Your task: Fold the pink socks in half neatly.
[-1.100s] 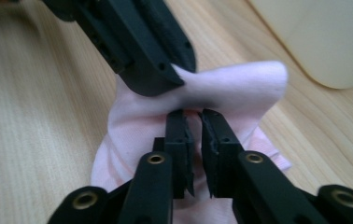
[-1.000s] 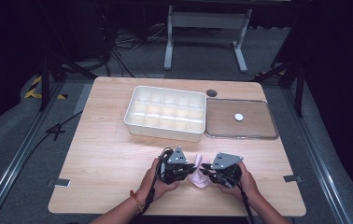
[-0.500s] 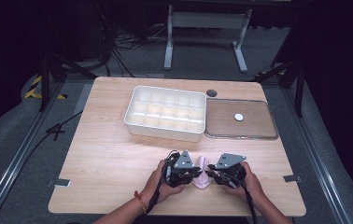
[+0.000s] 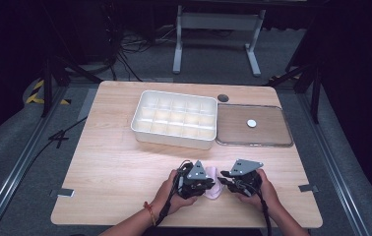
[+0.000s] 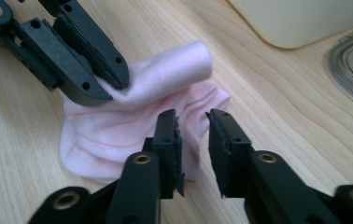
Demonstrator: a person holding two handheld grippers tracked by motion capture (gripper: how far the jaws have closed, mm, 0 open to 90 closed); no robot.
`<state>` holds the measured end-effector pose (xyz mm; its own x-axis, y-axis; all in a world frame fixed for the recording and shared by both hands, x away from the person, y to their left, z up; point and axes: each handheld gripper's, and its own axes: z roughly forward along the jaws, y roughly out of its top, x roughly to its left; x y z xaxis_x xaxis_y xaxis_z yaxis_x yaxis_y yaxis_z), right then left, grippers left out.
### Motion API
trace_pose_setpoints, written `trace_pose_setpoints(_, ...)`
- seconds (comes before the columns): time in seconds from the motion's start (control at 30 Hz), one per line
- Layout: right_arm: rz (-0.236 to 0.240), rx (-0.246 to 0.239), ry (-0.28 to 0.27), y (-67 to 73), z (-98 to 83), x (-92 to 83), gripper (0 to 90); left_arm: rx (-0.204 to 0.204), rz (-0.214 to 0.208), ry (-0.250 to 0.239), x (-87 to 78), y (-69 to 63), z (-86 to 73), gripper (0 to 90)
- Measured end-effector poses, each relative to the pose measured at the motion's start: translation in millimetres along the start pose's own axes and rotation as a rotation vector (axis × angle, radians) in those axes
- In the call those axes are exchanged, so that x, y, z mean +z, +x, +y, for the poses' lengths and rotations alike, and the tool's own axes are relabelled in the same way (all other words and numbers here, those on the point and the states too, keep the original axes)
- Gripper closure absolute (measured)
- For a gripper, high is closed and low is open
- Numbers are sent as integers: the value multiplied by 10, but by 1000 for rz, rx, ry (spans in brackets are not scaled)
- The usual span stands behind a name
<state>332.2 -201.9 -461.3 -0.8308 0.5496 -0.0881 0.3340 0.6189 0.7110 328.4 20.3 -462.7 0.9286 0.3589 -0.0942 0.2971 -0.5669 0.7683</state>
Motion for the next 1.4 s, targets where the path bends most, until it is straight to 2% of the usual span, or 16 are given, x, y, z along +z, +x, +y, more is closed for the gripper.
trace_pose_setpoints(0.1,11,17,41,-24,-86,30,836,-3,-3,-6,18,-14,3,825)
trace_pose_setpoints(0.23,24,25,34,-30,-97,31,852,-6,-7,-2,39,-31,-5,813)
trace_pose_setpoints(0.4,8,18,32,-4,-99,40,858,28,-17,14,99,-76,-12,777)
trace_pose_setpoints(0.47,5,20,29,-8,-98,38,840,17,-19,25,95,-72,-19,775)
trace_pose_setpoints(0.57,-6,21,1,-10,-91,12,828,14,-24,16,105,-56,-26,779)
trace_pose_setpoints(0.6,-8,36,-41,-11,-68,-31,827,11,-24,19,111,-53,-33,779)
trace_pose_setpoints(0.67,-9,37,-59,-9,-55,-50,828,13,-24,18,114,-53,-34,780)
trace_pose_setpoints(0.7,-5,33,-117,12,-11,-101,829,17,-26,23,113,-50,-33,787)
trace_pose_setpoints(0.77,-6,29,-132,21,8,-115,829,13,-25,23,115,-51,-35,790)
trace_pose_setpoints(0.87,8,31,-192,46,80,-145,829,22,-24,15,126,-53,-34,791)
trace_pose_setpoints(1.03,31,20,-155,73,138,-28,823,21,-18,16,125,-64,-37,791)
trace_pose_setpoints(1.13,49,13,-82,72,127,97,832,48,-14,16,119,-99,-39,787)
trace_pose_setpoints(1.2,42,1,-67,74,112,115,836,48,-17,14,112,-105,-36,785)
trace_pose_setpoints(1.3,49,16,-54,48,85,105,845,61,-46,19,49,-96,-3,781)
trace_pose_setpoints(1.33,47,13,-57,39,72,110,847,66,-72,18,3,-83,20,781)
trace_pose_setpoints(1.4,56,30,-64,24,30,113,853,62,-85,-11,-121,-43,72,774)
